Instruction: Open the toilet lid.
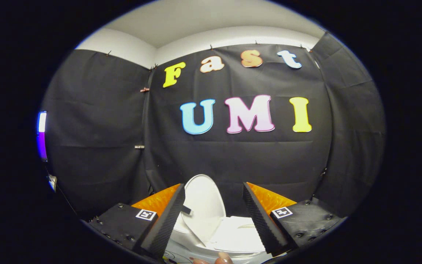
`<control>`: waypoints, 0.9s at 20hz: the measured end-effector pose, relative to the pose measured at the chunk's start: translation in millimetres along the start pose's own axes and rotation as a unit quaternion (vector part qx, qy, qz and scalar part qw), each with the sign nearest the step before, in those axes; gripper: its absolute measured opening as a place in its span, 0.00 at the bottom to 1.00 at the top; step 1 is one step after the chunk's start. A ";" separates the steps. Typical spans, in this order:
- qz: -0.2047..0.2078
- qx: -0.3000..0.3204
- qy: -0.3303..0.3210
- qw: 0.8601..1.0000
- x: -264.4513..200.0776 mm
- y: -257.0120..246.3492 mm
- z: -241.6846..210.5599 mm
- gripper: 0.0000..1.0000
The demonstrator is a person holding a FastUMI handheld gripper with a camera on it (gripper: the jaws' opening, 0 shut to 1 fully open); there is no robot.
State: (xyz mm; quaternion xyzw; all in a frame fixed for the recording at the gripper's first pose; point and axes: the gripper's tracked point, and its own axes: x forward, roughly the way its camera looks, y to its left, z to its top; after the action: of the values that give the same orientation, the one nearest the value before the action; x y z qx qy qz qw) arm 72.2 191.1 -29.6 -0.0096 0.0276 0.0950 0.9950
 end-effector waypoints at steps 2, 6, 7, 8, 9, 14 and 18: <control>-0.015 0.002 -0.015 1.000 -21.0 -23.5 12.5 0.99; -0.036 -0.004 -0.027 0.999 -53.0 -64.2 23.7 0.99; -0.040 -0.007 -0.027 0.999 -58.9 -73.3 24.4 0.99; -0.044 -0.010 -0.026 0.999 -64.3 -81.0 25.0 0.99; -0.049 -0.013 -0.026 0.998 -68.4 -89.1 25.5 0.99; -0.068 -0.009 -0.019 0.997 -78.4 -121.0 23.8 0.99; -0.072 -0.001 -0.017 0.997 -79.4 -137.7 25.7 0.99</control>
State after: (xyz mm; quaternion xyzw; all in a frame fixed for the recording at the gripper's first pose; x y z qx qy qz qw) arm 21.8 41.5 2.4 -0.0106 0.0099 0.0229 0.9996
